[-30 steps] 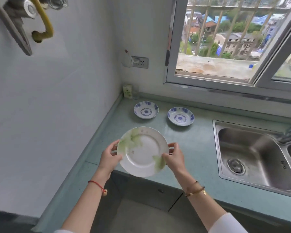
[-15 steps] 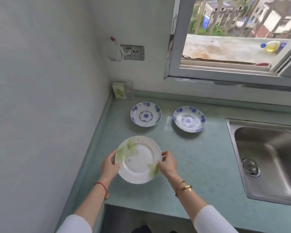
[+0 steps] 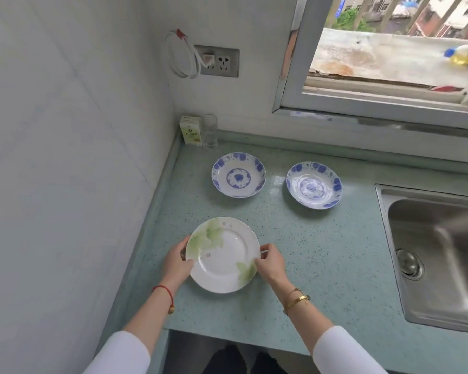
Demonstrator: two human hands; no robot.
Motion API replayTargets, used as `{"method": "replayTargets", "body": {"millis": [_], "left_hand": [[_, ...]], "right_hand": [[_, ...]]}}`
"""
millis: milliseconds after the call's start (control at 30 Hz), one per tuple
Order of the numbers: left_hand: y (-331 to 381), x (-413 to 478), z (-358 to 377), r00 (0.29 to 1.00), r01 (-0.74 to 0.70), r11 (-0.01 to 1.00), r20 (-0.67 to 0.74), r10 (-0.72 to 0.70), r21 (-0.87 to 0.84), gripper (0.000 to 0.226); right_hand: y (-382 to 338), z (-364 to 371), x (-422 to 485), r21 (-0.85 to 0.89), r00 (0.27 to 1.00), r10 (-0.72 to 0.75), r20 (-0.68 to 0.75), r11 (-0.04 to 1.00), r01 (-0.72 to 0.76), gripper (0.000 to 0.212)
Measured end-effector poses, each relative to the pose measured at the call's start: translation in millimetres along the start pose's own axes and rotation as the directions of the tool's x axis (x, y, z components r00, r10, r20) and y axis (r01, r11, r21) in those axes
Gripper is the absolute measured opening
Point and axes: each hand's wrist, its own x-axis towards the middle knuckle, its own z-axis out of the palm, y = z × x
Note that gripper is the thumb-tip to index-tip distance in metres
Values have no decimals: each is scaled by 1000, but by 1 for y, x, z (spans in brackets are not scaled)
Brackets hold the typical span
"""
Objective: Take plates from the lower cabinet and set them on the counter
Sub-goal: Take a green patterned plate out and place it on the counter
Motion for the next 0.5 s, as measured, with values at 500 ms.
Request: {"method": "replayTargets", "body": {"millis": [500], "left_hand": [[8, -20, -5, 998, 14, 1000, -66, -13, 20, 69]], "right_hand": [[-18, -28, -11, 32, 993, -102, -53, 994, 103, 29]]}}
